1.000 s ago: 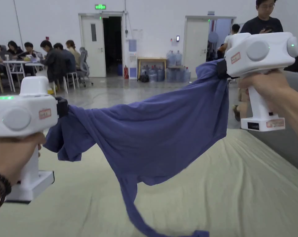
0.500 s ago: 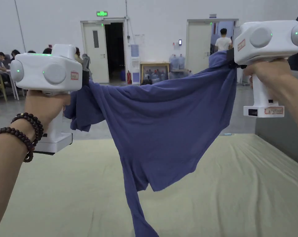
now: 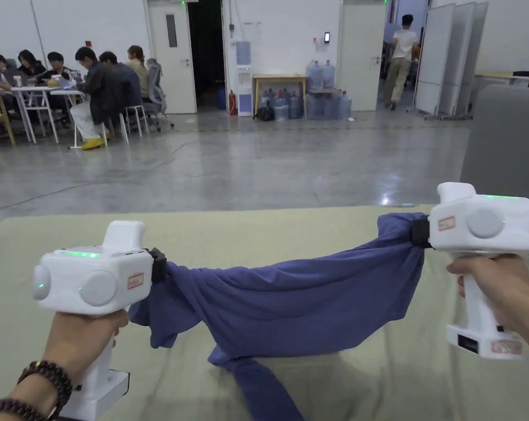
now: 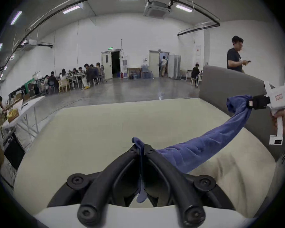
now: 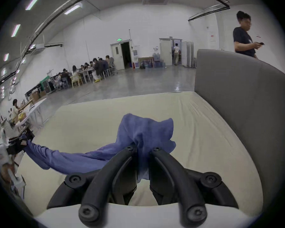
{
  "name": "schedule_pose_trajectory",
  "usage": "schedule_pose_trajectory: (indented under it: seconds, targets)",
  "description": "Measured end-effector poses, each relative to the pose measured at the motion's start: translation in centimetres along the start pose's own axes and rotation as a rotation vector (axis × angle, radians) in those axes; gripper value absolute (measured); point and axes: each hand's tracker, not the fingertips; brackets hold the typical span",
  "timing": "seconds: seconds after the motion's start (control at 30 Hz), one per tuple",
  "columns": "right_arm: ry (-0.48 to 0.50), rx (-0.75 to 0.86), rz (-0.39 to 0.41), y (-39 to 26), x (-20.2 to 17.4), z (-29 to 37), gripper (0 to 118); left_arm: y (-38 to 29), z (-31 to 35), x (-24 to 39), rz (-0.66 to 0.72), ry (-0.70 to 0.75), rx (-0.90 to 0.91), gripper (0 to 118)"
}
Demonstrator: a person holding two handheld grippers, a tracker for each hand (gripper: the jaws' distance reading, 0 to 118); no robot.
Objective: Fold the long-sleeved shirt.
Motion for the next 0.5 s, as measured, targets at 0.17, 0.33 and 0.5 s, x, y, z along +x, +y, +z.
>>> schedule_pose_trajectory:
  seconds: [0.17,0.33,0.5]
  targets:
    - [0.058,-0.023,0.048,-9.3,0.9,9.7,14,-9.0,9.0,1.3,-0.01,-0.019,0.042,1]
    - [0.105,-0.263,0.044,-23.1,1.5,17.2,14,-22.8,17.9,4.5,-0.008,-0.038,-0.109,1]
    - [0.049,-0.551,0.138,-34.7,1.1,19.7,14,-33.4,21.5,6.4,-0.087,-0.068,-0.307,1]
